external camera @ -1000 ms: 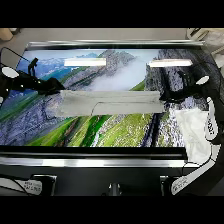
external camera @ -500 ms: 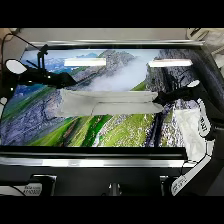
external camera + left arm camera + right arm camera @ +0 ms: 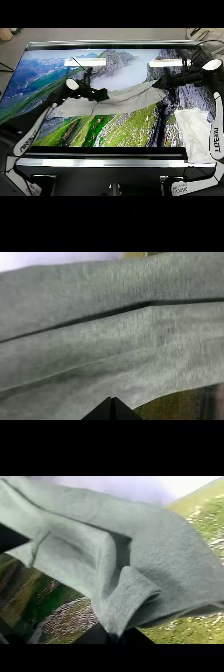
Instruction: Fold the shirts.
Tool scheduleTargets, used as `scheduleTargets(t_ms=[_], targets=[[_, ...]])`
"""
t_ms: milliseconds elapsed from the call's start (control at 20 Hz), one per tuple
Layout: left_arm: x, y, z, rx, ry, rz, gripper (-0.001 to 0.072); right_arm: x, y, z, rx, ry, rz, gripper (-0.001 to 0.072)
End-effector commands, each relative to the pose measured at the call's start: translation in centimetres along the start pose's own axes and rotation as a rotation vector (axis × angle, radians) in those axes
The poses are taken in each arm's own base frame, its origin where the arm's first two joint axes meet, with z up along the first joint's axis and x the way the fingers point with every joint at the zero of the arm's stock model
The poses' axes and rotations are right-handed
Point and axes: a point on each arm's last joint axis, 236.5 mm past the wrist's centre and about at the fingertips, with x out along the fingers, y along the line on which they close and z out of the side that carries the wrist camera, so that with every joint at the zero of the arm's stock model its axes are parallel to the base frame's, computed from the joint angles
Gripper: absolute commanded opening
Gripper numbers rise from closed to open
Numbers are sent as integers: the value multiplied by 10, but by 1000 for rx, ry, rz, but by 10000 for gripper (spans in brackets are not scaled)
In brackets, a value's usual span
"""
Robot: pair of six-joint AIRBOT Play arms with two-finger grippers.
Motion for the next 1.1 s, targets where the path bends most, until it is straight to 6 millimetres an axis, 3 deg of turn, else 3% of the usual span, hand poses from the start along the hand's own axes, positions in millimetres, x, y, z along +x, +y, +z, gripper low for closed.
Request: scheduleTargets(t_ms=[0,150,250,350,450,550,650,850,950,1050], targets=[[67,-35,-24,-157,-11,-141,26,-28,74,-10,-89,37,31,15],[99,-47,-48,-182,5,-140,26,-51,107,-8,-117,-3,19,15],[108,-54,-52,-215,-13,-144,25,-65,110,-11,-122,-11,-39,15],[103,-59,-43,-225,-39,-163,25,-69,106,-14,-124,-4,-73,15],[77,-67,-23,-138,-66,-192,24,-68,100,-8,-124,-27,-94,15],[24,-85,5,29,-114,-237,23,-60,100,6,-127,-72,-94,14],[-44,-88,41,142,-203,-209,23,-36,113,13,-147,-78,-59,14],[-225,-64,114,304,-511,-24,23,50,179,32,-191,-122,119,14],[-316,-51,128,292,-660,53,24,102,207,30,-169,-127,187,14],[-381,-48,124,263,-754,87,24,155,230,17,-110,-101,262,14]])
